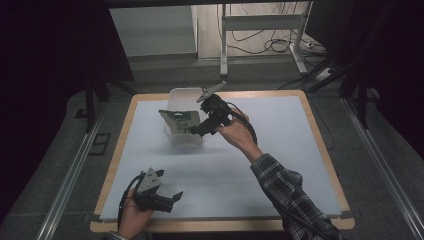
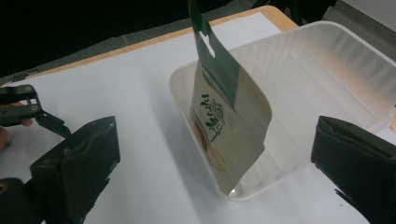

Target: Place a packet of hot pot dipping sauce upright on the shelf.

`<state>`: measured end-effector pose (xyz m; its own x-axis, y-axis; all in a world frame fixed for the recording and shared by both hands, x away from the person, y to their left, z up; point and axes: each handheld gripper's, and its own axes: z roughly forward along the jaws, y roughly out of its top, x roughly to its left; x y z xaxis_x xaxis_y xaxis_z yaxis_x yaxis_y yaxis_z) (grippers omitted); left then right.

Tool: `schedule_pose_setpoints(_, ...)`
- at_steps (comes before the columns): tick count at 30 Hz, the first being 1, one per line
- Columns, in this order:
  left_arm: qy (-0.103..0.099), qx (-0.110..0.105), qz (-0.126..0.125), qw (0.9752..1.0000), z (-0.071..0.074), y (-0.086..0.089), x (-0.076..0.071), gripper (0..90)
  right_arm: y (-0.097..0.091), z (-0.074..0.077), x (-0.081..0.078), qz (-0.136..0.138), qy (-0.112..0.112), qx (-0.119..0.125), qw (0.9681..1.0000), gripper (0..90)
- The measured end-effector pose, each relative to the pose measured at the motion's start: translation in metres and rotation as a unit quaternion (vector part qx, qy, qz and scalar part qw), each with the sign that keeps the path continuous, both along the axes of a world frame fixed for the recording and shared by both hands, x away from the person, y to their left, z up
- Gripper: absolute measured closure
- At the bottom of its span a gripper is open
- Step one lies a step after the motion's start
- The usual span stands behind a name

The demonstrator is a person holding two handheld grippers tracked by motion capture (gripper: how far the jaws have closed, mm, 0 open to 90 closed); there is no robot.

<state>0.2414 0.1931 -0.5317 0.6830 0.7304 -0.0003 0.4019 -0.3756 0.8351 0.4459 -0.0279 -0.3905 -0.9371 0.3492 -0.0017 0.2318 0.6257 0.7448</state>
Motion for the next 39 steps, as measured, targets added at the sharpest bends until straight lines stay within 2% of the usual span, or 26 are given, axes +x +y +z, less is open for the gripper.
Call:
schedule_pose_setpoints(6, -0.001, 0.001, 0.0, 1.0, 0.0, 0.0, 0.0, 0.5, -0.007, -0.003, -0.005, -0.006, 0.007, 0.011, 0.9999, 0.0)
schedule_pose_setpoints(16, 0.0, 0.003, -0.002, 1.0, 0.0, -0.001, 0.0, 0.5, -0.019, -0.013, -0.011, -0.009, 0.039, 0.021, 0.999, 0.0)
schedule_pose_setpoints(20, 0.0, 0.004, -0.003, 1.0, 0.0, -0.001, 0.0, 0.5, -0.023, -0.018, -0.015, -0.007, 0.039, 0.018, 0.9991, 0.0)
schedule_pose_setpoints(24, 0.0, 0.004, -0.003, 1.0, 0.0, -0.001, 0.0, 0.5, -0.029, -0.023, -0.018, -0.005, 0.043, 0.031, 0.9986, 0.0)
schedule_pose_setpoints(27, 0.0, 0.005, -0.004, 1.0, 0.0, -0.001, 0.0, 0.5, -0.032, -0.026, -0.022, -0.003, 0.041, 0.027, 0.9988, 0.0)
schedule_pose_setpoints(30, 0.0, 0.006, -0.005, 1.0, 0.0, -0.001, 0.0, 0.5, -0.036, -0.029, -0.024, -0.004, 0.049, 0.029, 0.9984, 0.0)
schedule_pose_setpoints(33, 0.0, 0.004, -0.004, 1.0, 0.0, -0.002, 0.0, 0.5, -0.04, -0.03, -0.027, -0.009, 0.044, 0.023, 0.9987, 0.0)
schedule_pose_setpoints(39, 0.001, 0.007, -0.006, 1.0, 0.0, -0.002, 0.0, 0.5, -0.049, -0.032, -0.031, -0.012, 0.041, 0.03, 0.9986, 0.0)
